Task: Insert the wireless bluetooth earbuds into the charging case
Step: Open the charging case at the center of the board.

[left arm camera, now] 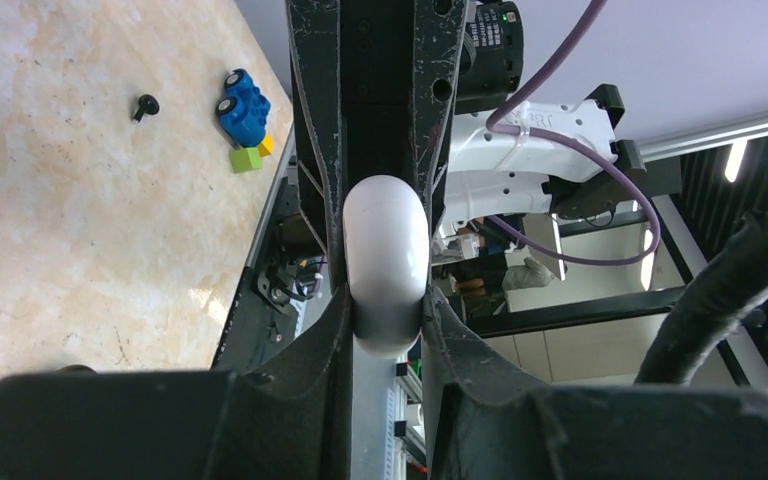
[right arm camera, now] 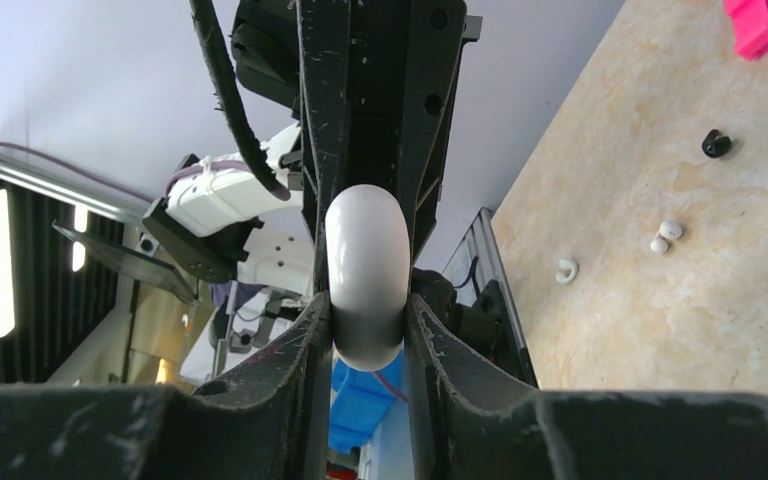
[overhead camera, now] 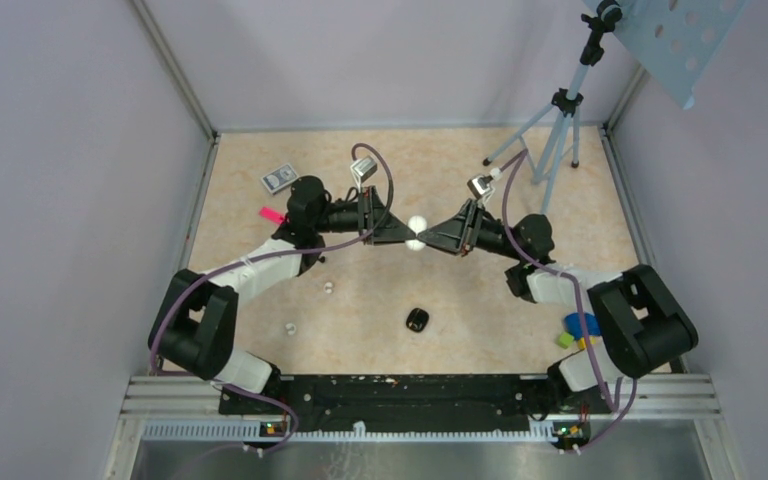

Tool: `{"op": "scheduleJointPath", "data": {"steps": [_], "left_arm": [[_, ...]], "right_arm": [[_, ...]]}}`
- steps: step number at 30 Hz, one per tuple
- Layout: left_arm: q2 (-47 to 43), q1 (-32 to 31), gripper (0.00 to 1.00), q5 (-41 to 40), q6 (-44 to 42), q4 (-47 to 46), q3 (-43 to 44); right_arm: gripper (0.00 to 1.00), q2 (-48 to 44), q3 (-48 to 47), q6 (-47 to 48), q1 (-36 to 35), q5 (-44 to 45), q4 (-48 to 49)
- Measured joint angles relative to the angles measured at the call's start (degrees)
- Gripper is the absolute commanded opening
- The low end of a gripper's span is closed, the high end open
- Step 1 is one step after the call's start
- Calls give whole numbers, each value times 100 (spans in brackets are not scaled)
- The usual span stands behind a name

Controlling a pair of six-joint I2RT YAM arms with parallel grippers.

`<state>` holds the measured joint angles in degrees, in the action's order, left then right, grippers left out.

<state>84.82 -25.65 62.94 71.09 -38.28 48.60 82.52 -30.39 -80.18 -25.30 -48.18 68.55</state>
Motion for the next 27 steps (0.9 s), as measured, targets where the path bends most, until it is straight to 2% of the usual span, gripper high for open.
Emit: {"op": "scheduleJointPath", "data": {"steps": [3,8,11,19,27], "left_arm": [[0,4,0,-37,111,-157,-142],[-2,-2,0,-138,203,-199,-319],[-2,-2,0,-203,247,-155,-356],[-68,17,0,-260,278,-136,-361],[-109,114,0,-256,319,-155,-363]], "right_arm": [[22,332,9,-173,35,-151,511],[31,935,166,-752,52,-186,1552],[35,1091,192,-966,55,-162,1775],[40,999,372,-791,138,-68,1823],[44,619,400,-50,260,-55,898]]}}
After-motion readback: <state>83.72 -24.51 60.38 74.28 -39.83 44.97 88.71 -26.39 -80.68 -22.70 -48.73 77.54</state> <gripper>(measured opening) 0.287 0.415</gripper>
